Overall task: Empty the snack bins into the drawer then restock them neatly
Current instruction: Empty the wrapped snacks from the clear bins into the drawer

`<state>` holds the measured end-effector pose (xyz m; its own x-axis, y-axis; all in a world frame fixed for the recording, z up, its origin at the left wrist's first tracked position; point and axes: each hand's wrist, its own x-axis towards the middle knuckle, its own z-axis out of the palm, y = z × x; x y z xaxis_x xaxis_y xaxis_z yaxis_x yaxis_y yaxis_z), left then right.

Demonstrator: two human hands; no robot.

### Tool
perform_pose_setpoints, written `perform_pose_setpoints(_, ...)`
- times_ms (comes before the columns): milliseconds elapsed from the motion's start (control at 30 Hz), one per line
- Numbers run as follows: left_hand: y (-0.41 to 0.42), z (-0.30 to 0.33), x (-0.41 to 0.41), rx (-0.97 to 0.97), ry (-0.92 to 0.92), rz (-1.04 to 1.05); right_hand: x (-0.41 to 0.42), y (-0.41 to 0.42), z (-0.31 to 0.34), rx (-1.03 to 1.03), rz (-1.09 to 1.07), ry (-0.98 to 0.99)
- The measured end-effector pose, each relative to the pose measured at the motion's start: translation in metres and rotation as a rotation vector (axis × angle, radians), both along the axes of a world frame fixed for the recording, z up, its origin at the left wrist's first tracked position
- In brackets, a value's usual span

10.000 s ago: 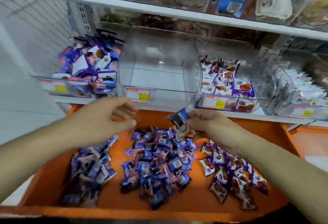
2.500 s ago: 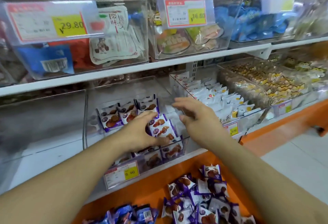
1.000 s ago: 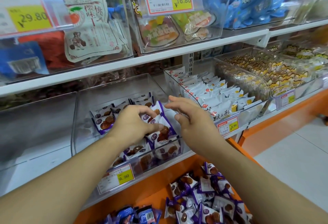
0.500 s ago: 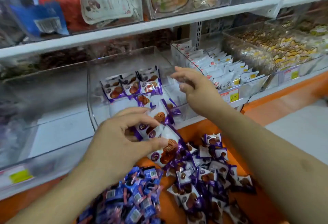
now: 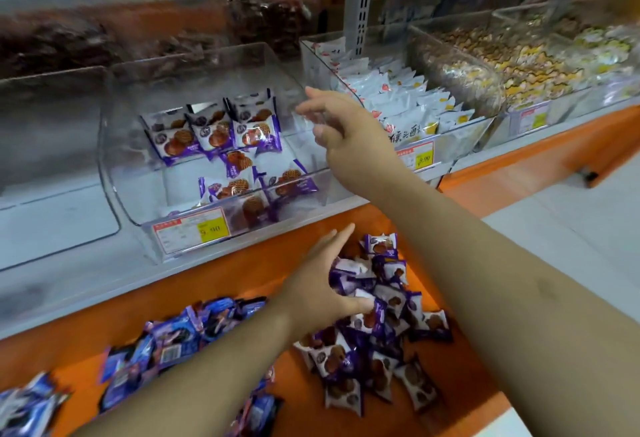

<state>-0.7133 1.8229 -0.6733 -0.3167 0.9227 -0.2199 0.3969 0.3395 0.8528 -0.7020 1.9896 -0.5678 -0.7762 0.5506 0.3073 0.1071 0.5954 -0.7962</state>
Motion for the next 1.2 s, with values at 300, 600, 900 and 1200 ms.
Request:
perform_pose_setpoints(300,-0.104,0.104,-0.045,0.163,0.411,0.077,0.004,-0.006,0.005,0.088,-0.007,-0.009)
perform_pose_setpoints(600,-0.121,0.133,-0.155,0.109,0.821,0.416,-0.032,-0.026,0.041,0.578,0.062,-0.307)
perform_pose_setpoints(900,-0.122,0.114,-0.166,0.142,0.530,0.415,-0.153,-0.017,0.014,0.346,0.140,-0.597)
perform_pose_setpoints(1200,-0.122,0.110,-0.171,0.216,0.508,0.419,-0.195,-0.013,-0.012,0.373,0.189,-0.630)
